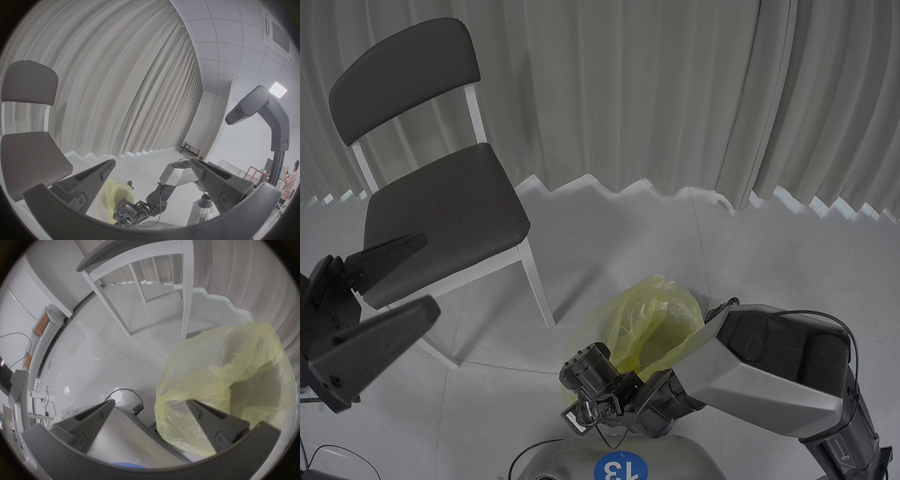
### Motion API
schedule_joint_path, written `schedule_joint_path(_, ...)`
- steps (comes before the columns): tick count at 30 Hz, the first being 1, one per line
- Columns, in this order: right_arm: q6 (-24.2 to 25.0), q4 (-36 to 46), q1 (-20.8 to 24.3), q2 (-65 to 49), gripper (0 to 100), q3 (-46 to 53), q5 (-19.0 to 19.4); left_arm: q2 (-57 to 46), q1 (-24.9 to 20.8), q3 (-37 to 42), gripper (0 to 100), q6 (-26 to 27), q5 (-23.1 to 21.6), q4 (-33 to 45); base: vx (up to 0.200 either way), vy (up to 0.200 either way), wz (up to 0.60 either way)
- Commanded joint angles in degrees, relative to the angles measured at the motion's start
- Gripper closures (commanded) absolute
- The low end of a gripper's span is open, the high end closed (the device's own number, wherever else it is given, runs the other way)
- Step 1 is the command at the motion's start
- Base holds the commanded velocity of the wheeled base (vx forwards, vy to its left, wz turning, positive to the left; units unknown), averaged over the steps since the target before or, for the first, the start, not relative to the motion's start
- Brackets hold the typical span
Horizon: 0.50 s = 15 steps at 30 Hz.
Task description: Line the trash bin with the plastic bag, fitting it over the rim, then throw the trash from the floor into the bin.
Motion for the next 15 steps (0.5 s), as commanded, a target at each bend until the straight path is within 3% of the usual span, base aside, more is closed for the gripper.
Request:
schedule_joint_path(1,0.1,1.1,-0.2,2.7,100,-1.4,-0.2,0.4,0.0,0.0,0,-0.1,0.0,0.0,0.0,0.0,0.0)
schedule_joint_path(2,0.1,0.9,-0.2,2.6,0,-1.4,-0.2,0.5,0.0,0.0,0,-0.1,0.0,0.0,0.0,0.0,0.0)
schedule_joint_path(15,2.3,0.8,0.6,-9.3,0,5.1,-1.6,4.7,-0.4,0.1,0,-1.9,0.0,-0.3,0.0,0.0,0.0)
